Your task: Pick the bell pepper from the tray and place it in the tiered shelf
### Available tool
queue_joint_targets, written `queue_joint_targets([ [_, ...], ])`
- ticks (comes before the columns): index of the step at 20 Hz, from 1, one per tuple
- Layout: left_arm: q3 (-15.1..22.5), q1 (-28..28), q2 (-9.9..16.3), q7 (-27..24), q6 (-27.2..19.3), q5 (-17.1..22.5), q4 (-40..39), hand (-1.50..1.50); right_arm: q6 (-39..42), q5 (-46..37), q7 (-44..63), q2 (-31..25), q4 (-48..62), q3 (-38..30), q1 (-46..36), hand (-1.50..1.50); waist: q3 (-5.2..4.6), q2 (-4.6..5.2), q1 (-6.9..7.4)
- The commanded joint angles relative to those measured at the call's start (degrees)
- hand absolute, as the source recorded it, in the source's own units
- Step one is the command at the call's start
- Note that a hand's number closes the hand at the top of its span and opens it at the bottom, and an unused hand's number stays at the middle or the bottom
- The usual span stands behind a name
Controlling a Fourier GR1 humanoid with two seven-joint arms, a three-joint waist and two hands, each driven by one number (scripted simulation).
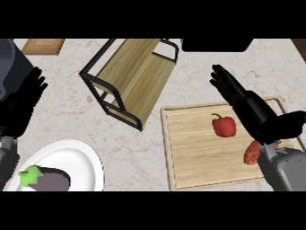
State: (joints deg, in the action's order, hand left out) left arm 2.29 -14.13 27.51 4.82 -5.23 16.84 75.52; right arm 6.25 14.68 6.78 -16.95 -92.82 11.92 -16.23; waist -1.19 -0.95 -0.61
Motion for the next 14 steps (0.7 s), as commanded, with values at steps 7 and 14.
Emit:
queue_joint_targets([
  [7, 0.35, 3.93, -5.35, -1.44, -7.99, -3.08, 9.09, 0.00, -7.15, -17.28, -1.07, -8.67, 4.74, -5.76, -9.37, 1.50, 1.00, 0.33, 1.11],
  [14, 1.80, 9.93, -7.77, 0.95, -11.00, -5.54, 18.81, 0.00, 15.87, 5.43, -10.90, -7.33, 12.02, -12.93, -10.82, -1.50, 1.23, 0.96, 1.21],
])
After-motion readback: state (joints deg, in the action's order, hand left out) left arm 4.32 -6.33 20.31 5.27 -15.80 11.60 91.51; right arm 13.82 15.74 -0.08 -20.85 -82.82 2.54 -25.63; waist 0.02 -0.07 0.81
